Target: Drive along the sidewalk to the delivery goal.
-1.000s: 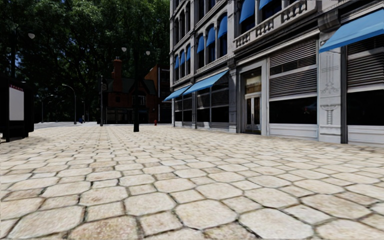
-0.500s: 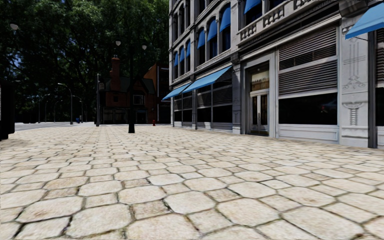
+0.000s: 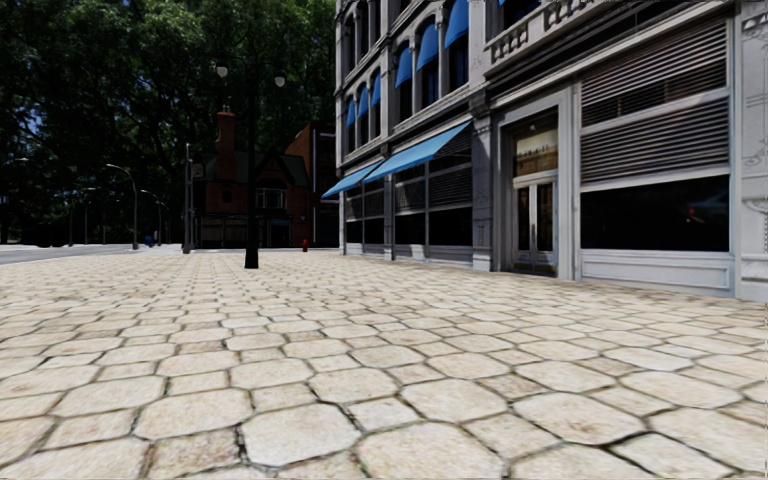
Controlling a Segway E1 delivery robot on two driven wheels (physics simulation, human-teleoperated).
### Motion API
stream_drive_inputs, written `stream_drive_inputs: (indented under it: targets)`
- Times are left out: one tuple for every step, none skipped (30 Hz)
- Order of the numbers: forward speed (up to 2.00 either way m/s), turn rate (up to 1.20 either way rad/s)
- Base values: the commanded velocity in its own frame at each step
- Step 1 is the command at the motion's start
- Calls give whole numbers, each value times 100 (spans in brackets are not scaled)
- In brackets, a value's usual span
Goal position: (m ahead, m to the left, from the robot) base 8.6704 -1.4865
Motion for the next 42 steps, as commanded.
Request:
stream_drive_inputs:
  targets:
    - [198, 0]
    - [198, 0]
    - [198, 0]
    - [200, 0]
    - [200, 0]
    - [200, 0]
    - [200, 0]
    - [200, 0]
    - [200, 0]
    - [200, 0]
    - [200, -4]
    - [200, -13]
    - [200, -13]
    - [200, -19]
    - [200, -22]
    - [200, -11]
    - [200, -11]
    - [200, 0]
    - [200, 0]
    - [200, 0]
    - [200, 0]
    - [200, 0]
    - [200, 0]
    - [200, 0]
    - [200, 0]
    - [200, -17]
    - [200, -34]
    - [200, -34]
    - [200, -40]
    - [200, -41]
    - [200, -41]
    - [200, -31]
    - [200, -6]
    - [200, 0]
    - [200, 0]
    - [200, 0]
    - [200, 0]
    - [200, 0]
    - [200, 0]
    - [200, 0]
    - [200, 0]
    - [200, 0]
